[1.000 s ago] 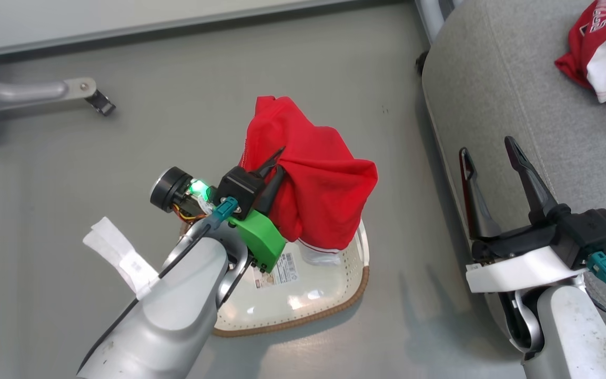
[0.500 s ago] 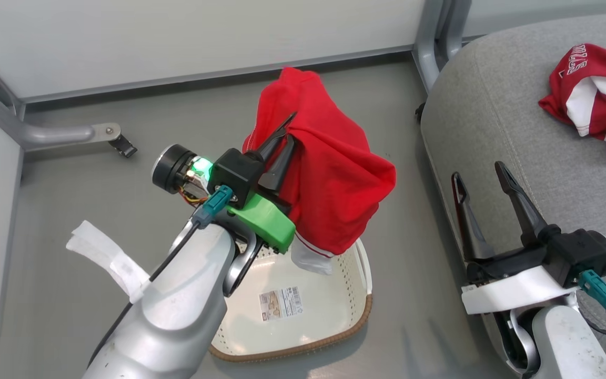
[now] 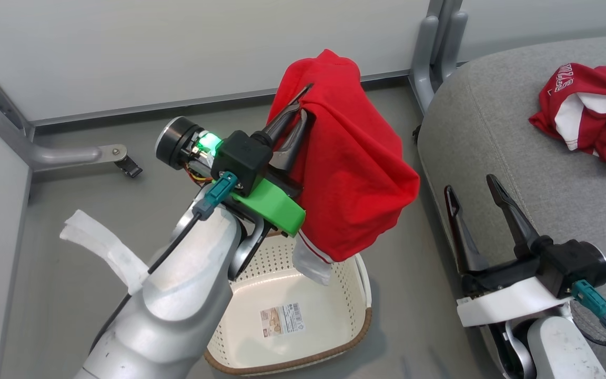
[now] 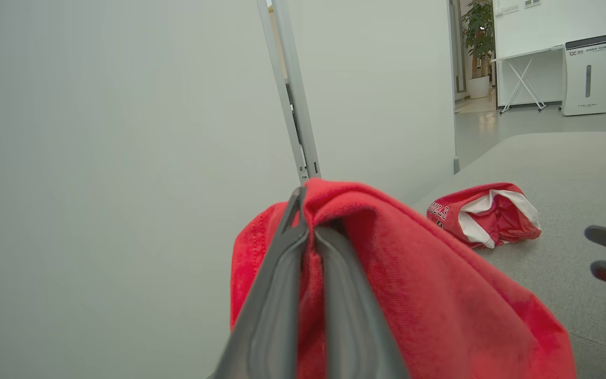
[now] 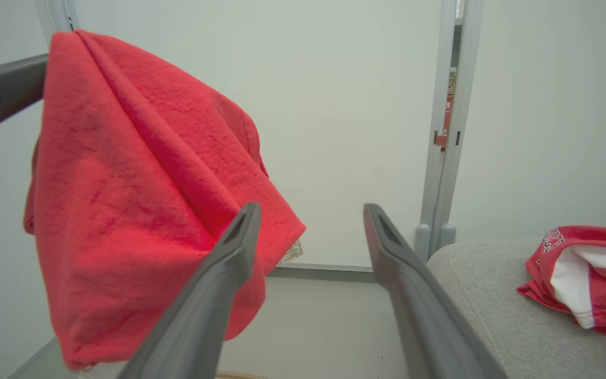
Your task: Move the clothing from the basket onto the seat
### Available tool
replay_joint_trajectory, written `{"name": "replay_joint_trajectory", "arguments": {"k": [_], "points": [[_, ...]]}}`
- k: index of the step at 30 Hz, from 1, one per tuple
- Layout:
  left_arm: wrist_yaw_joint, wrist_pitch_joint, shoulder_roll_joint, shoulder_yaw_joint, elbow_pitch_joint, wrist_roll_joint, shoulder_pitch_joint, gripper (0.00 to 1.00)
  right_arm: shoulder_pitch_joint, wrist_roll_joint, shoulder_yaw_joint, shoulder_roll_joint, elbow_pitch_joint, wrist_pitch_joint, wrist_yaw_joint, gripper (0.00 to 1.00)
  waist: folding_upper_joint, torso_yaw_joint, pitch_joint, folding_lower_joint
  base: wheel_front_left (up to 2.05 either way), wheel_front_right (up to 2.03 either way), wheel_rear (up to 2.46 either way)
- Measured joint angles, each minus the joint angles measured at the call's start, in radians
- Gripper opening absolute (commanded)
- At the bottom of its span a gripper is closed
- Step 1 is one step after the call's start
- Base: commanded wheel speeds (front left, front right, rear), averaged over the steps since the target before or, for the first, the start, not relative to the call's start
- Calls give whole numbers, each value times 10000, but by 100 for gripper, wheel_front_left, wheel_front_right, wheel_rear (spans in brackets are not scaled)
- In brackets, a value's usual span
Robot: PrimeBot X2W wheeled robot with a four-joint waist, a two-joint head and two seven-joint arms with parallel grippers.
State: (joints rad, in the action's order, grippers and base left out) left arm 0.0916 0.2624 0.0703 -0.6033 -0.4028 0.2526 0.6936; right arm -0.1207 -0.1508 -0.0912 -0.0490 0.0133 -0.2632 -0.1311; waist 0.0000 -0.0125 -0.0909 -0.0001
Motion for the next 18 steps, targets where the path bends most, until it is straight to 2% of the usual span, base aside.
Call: {"name": "replay_joint_trajectory", "arguments": {"k": [9,14,18], "points": [[23,0,6,-46,79,-58,-31,0,82,42,-307,0,136,0,0,100,0,2,93,0,0,0,0],[48,0,10,-77,75,-58,-60,0,-185,370,-941,-23,198,0,0,100,0,-14,69,0,0,0,0],[52,0,8,-134,84,-59,-60,0,-742,470,-1557,-370,100,-2,0,100,0,-68,2,0,0,0,0]]}}
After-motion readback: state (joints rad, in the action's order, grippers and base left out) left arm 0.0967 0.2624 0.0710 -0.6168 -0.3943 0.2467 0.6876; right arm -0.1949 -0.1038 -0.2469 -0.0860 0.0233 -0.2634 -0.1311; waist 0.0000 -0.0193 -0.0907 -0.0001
